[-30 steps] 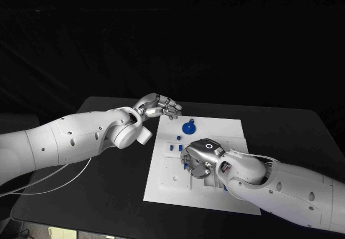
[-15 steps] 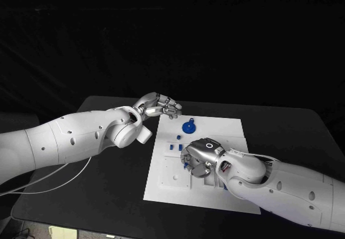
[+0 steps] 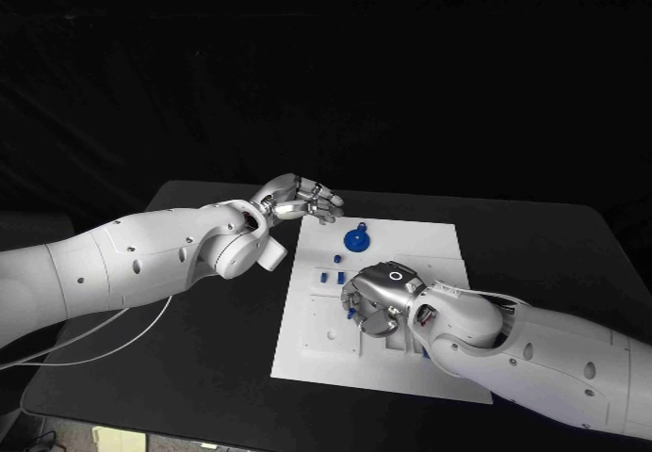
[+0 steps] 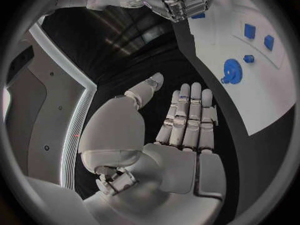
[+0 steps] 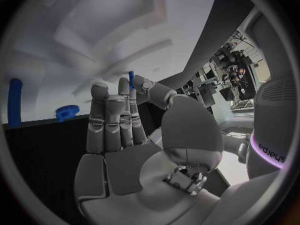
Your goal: Assemble the parts on the task board
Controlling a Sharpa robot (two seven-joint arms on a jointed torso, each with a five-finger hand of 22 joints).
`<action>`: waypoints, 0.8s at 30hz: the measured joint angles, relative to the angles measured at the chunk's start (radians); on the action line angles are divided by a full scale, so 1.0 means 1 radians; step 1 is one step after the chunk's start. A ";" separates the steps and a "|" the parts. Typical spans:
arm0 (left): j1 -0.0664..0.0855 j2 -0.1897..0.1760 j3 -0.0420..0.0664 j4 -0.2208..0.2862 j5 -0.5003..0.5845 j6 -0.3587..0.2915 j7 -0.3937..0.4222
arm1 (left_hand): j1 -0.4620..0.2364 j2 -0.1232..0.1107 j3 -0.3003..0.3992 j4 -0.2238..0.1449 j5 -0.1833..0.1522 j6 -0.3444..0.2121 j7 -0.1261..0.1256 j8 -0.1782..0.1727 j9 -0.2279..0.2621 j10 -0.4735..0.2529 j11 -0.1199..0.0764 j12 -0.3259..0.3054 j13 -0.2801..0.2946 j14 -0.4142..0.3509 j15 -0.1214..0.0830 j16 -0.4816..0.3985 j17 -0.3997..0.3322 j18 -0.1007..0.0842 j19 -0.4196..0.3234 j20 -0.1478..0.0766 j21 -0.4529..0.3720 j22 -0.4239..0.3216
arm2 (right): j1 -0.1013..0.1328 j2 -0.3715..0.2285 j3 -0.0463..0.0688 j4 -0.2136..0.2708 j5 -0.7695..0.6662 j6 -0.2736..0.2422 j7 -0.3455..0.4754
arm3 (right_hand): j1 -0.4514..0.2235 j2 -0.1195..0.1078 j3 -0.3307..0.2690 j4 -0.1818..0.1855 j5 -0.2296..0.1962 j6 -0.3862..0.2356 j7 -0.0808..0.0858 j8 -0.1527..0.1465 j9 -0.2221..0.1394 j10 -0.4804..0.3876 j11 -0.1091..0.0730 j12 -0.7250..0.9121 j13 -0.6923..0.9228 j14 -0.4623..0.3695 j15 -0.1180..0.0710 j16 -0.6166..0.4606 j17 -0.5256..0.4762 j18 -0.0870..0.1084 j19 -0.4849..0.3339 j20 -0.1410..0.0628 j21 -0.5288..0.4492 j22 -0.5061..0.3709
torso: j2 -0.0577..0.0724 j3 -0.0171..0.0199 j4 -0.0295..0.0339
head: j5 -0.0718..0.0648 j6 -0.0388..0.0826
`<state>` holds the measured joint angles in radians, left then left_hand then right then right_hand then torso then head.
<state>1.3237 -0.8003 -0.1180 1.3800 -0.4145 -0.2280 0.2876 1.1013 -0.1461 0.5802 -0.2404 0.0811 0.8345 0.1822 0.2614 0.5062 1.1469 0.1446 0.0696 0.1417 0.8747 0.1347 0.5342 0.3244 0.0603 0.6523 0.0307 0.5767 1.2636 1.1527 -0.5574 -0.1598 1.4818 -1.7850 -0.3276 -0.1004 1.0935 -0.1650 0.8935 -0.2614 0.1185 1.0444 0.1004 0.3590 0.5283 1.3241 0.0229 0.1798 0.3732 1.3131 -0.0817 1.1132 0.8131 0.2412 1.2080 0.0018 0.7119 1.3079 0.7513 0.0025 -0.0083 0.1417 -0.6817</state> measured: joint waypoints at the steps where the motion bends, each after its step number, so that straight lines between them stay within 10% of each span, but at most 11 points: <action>1: 0.000 0.000 0.000 0.000 0.000 0.000 0.000 | 0.000 0.000 0.000 0.000 0.000 0.000 0.000 0.000 0.000 0.000 0.000 0.000 0.000 0.000 0.000 0.000 0.000 0.000 0.000 0.000 0.000 0.000 | 0.000 0.000 0.000 0.000 0.000 0.000 0.000 | 0.000 0.000 0.000 0.000 0.000 0.001 0.001 0.000 0.000 0.000 0.000 0.000 0.000 0.000 0.000 0.000 0.000 0.000 0.000 0.000 0.000 0.000 | 0.000 0.0000 0.0000 | 0.000 0.000; 24: 0.000 -0.001 0.000 0.001 0.000 0.001 -0.002 | 0.000 0.000 0.000 0.000 0.000 0.000 0.000 0.000 0.000 0.000 0.000 0.000 -0.002 0.000 0.000 -0.004 0.002 -0.006 0.000 0.000 -0.004 0.001 | 0.003 0.021 -0.007 -0.006 -0.019 0.055 -0.027 | -0.003 -0.003 0.000 0.000 0.000 -0.002 0.001 0.000 0.001 0.000 0.000 -0.007 0.005 -0.002 -0.002 0.000 0.001 0.000 -0.002 -0.002 0.000 0.000 | 0.000 -0.0003 -0.0004 | -0.002 -0.003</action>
<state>1.3238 -0.8013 -0.1180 1.3812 -0.4145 -0.2268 0.2852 1.1013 -0.1461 0.5802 -0.2404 0.0811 0.8345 0.1822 0.2614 0.5063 1.1469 0.1446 0.0696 0.1400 0.8747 0.1347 0.5304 0.3263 0.0541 0.6523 0.0307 0.5727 1.2644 1.1556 -0.5364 -0.1671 1.4759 -1.8035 -0.2729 -0.1276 1.0909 -0.1676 0.8934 -0.2614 0.1181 1.0425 0.1015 0.3593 0.5294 1.3240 0.0230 0.1730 0.3786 1.3111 -0.0840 1.1132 0.8137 0.2412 1.2055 0.0000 0.7119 1.3077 0.7513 0.0022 -0.0087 0.1394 -0.6845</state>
